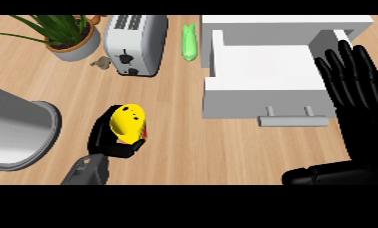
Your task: Pick up the cup, place it into the drawer and close the drawer
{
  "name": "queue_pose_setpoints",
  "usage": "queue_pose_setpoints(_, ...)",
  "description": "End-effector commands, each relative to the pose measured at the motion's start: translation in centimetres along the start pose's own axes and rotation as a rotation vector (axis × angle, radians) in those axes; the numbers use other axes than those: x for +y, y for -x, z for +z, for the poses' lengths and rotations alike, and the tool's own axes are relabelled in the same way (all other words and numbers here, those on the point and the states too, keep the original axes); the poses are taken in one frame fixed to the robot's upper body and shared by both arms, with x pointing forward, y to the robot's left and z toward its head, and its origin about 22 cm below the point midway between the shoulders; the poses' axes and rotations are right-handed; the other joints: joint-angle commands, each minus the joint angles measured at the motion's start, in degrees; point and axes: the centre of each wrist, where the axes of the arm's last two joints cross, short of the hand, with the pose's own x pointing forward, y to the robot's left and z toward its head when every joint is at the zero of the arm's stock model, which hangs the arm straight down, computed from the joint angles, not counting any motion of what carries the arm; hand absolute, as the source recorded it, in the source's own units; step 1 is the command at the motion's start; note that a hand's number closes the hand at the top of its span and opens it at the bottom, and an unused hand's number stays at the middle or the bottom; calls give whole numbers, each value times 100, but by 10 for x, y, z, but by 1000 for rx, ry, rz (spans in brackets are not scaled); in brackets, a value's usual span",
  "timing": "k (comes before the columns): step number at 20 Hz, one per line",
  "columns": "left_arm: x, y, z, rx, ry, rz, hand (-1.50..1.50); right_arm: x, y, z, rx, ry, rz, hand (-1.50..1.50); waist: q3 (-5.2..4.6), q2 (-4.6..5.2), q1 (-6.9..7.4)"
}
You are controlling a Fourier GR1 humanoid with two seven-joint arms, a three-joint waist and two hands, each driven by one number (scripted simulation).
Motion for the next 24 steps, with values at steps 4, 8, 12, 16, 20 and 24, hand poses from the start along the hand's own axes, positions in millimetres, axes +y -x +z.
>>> queue_pose_setpoints(4,-11,0,-3,-170,10,-11,150,-13,-9,-19,-7,17,4,-150,-1,-2,28)
queue_pose_setpoints(8,14,-8,5,-226,-103,-62,150,-13,16,-6,-8,23,-4,-150,-1,11,18)
queue_pose_setpoints(12,34,-18,13,-264,-199,-95,150,-10,-13,21,-6,4,5,-150,1,-10,-12)
queue_pose_setpoints(16,18,-47,-32,-343,-131,-40,150,-9,-3,4,9,15,8,-150,6,-20,50)
queue_pose_setpoints(20,9,-63,-29,-350,-8,-67,150,5,-12,1,30,6,34,-150,5,-28,75)
queue_pose_setpoints(24,-29,-104,-63,-316,60,-40,150,-2,7,7,12,17,11,-150,14,-44,111)
